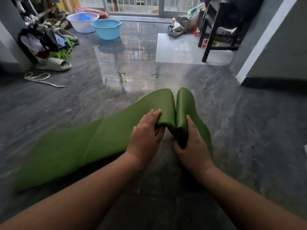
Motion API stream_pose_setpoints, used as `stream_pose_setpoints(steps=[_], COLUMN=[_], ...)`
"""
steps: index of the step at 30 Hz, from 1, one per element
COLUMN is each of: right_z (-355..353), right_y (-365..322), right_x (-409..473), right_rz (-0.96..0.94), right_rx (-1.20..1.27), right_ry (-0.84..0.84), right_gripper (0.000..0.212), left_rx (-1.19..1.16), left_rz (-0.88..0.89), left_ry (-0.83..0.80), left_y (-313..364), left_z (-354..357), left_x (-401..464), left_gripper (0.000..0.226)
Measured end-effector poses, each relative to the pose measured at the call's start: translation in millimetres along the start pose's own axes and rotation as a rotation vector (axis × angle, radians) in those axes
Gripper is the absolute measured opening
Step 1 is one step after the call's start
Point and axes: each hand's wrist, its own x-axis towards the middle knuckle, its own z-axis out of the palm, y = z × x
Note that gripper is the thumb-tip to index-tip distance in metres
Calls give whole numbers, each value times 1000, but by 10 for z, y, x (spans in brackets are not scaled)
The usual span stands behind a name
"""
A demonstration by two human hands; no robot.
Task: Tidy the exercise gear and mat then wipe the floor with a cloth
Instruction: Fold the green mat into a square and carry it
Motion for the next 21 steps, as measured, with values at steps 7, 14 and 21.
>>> stream_pose_setpoints(steps=[7,14,21], right_z=[65,101,19], right_y=[-89,-136,-363], right_x=[79,63,76], right_rz=[17,25,-10], right_rx=[71,148,357], right_ry=[50,55,118], right_gripper=[74,69,72], left_rx=[28,-96,-402], left_rz=[33,11,-17], left_ry=[-34,5,47], left_y=[10,173,324], left_z=[-60,-27,-40], left_x=[-41,-120,-101], left_gripper=[56,52,54])
